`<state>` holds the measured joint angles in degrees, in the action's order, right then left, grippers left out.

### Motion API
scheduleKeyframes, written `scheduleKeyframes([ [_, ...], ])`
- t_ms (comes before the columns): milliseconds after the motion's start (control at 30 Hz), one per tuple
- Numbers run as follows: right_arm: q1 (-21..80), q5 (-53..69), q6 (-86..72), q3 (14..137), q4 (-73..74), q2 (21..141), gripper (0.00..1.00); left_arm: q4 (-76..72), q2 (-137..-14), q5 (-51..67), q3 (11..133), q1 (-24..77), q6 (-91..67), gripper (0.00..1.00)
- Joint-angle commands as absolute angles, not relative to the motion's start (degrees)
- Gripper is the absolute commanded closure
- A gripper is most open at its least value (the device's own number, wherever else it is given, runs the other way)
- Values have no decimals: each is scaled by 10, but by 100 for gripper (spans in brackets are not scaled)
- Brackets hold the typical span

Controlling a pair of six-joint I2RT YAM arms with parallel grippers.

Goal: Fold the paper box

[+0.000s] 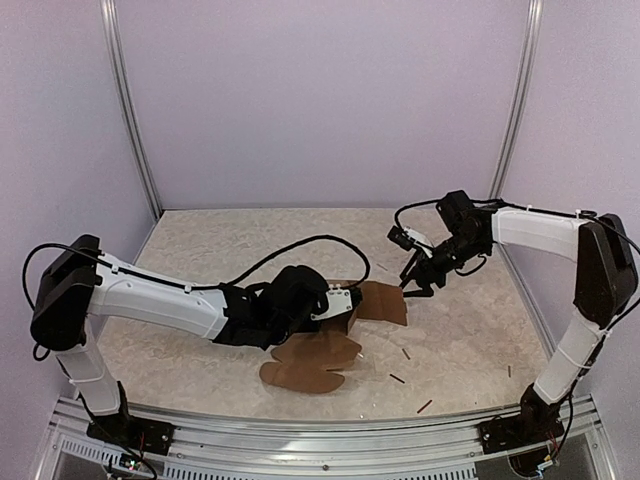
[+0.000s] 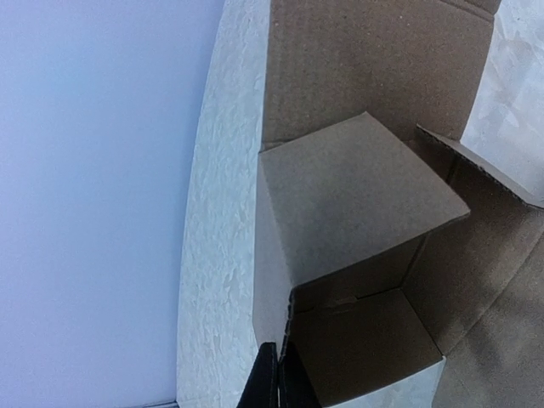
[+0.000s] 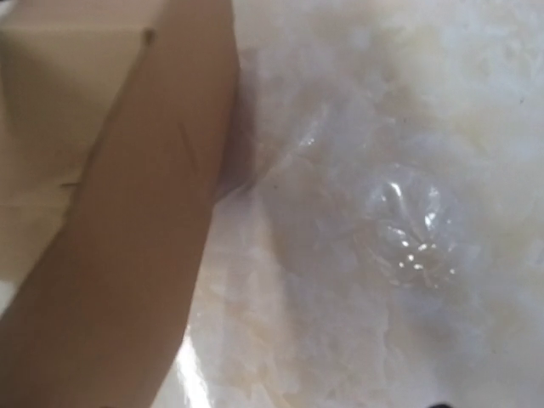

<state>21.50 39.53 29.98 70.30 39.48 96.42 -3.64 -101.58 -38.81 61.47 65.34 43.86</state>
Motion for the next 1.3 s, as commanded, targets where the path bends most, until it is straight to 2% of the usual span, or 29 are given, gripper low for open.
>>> scheduleKeyframes([
  [0, 237, 417, 290, 733, 399, 978, 23, -8, -1006, -383, 639, 653, 403, 100],
  [267, 286, 475, 295, 743, 418, 1002, 22, 59, -1035, -373, 699, 643, 338, 100],
  [567, 297, 514, 267, 768, 419, 1026, 22, 100, -1061, -346, 748, 643, 287, 100],
  [967, 332, 441, 184, 784, 347, 1017, 18, 196, -1074, -288, 830, 638, 164, 100],
  [1100, 345, 380, 160, 769, 317, 997, 18, 223, -1077, -271, 849, 633, 132, 100],
  [1267, 352, 342, 131, 743, 281, 964, 13, 246, -1080, -235, 860, 621, 84, 100],
])
